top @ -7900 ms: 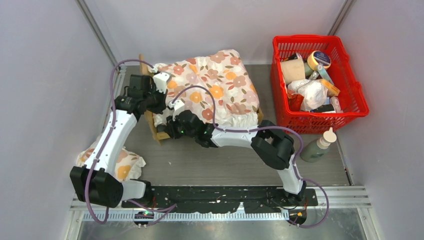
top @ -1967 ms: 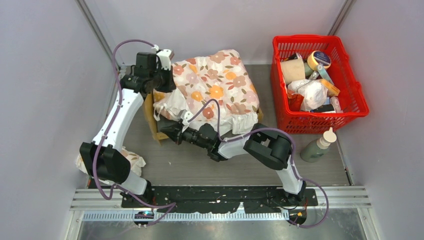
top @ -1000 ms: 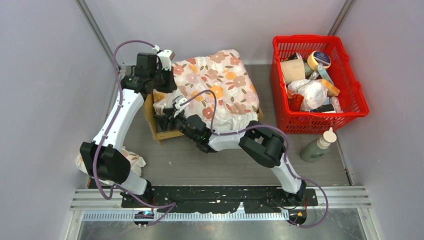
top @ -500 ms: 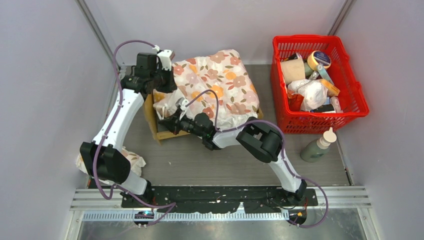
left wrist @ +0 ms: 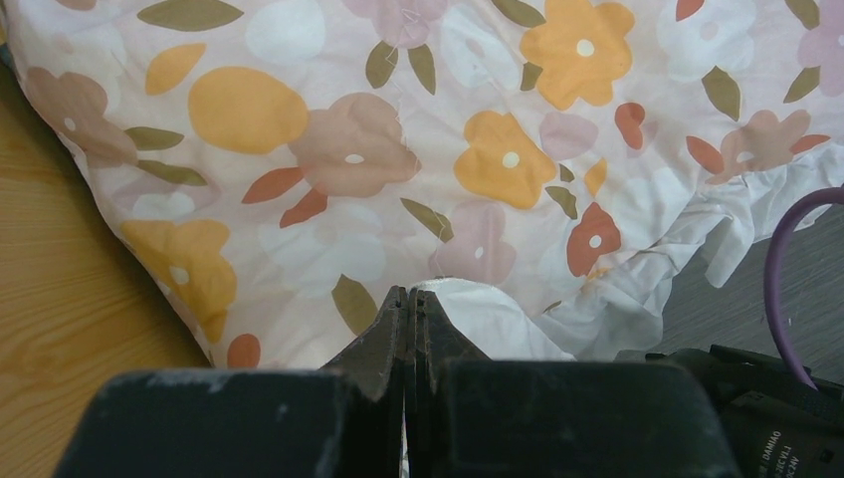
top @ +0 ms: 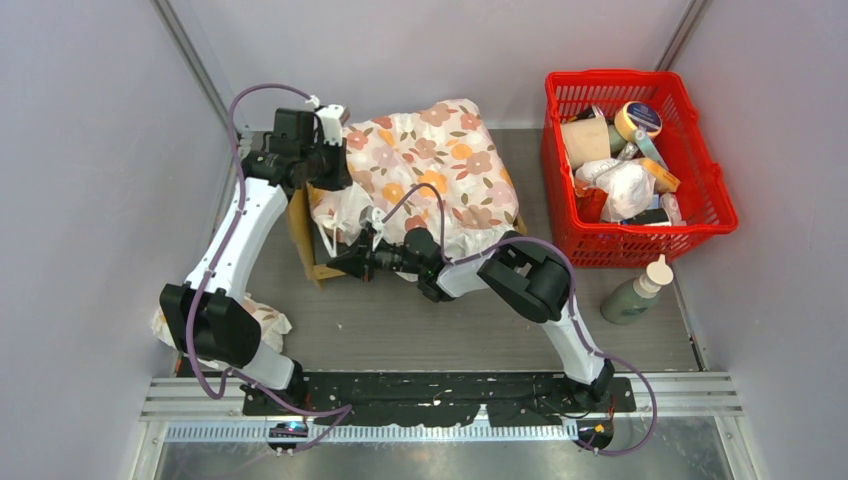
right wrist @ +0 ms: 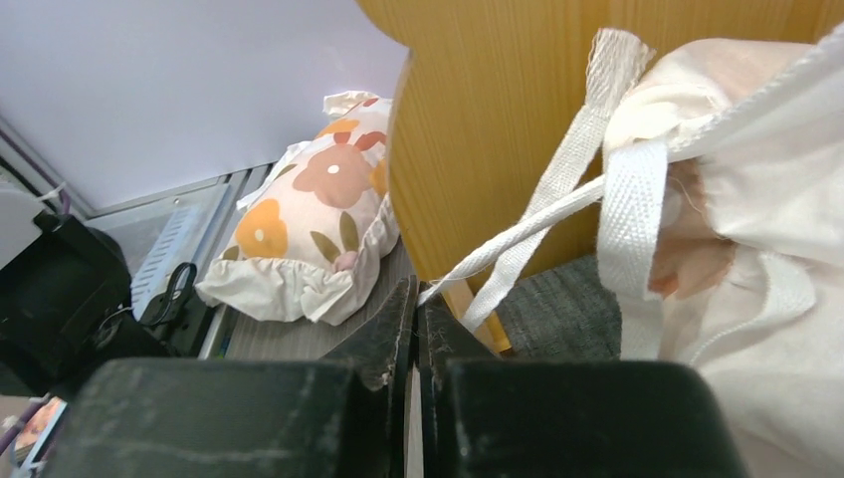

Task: Set up the pet bed
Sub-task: Cross the ropes on the bed frame.

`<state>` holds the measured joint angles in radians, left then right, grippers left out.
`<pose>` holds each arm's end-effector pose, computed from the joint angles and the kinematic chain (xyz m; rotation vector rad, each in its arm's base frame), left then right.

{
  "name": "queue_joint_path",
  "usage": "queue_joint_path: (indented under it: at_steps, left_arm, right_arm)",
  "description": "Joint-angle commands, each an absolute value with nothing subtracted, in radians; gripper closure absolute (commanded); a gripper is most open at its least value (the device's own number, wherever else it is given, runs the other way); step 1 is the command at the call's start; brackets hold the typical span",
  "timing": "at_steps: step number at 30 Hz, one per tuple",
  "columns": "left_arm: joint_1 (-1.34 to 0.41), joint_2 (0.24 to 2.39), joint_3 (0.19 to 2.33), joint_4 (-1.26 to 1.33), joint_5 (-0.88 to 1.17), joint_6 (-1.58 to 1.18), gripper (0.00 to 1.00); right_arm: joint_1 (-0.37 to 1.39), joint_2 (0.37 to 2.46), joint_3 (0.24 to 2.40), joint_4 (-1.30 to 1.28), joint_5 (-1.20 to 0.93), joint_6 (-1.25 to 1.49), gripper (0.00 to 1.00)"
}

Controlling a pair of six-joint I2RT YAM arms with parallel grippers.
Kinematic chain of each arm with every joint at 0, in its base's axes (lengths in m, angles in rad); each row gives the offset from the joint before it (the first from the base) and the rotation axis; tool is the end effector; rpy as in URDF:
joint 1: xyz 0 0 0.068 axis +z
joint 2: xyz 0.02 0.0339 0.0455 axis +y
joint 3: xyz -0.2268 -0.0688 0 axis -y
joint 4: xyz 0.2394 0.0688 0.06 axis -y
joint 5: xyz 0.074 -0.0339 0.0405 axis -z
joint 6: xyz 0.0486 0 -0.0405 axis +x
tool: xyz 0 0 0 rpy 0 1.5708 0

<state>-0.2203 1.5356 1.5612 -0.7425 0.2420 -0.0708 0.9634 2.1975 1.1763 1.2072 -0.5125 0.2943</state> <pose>0.3304 -0.0859 0.3266 0.2981 2.2798 -0.4277 0.2336 0.3778 0.1459 -0.9332 1.2519 1.3715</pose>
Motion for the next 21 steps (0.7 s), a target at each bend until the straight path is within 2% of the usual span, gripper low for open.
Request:
queue_joint_path:
  at_steps: [1, 6, 14, 18, 19, 21]
  left_arm:
    - [-0.218, 1.525, 1.596, -0.674, 0.233, -0.055, 1.0]
    - [-0.216, 1.532, 1.592, -0.671, 0.221, -0.043, 1.0]
    - [-0.217, 1.554, 1.597, -0.669, 0.182, -0.027, 1.0]
    - [-0.217, 1.563, 1.606, -0.671, 0.174, -0.023, 1.0]
    - [-0.218, 1.565, 1.609, -0.674, 0.171, -0.022, 1.0]
    - [-0.218, 1.566, 1.612, -0.674, 0.167, -0.019, 1.0]
  right_arm:
    - [0.982, 2.106, 1.139, 1.212, -0.642, 0.291, 0.92]
    - [0.98, 2.098, 1.139, 1.261, -0.686, 0.343, 0.94]
    - [0.944, 2.142, 1.157, 1.509, -0.793, 0.641, 0.92]
    - [0.945, 2.126, 1.12, 1.43, -0.807, 0.57, 0.88]
    - [0.945, 2.121, 1.119, 1.348, -0.816, 0.548, 0.83]
    - [0.946, 2.107, 1.124, 1.193, -0.83, 0.47, 0.81]
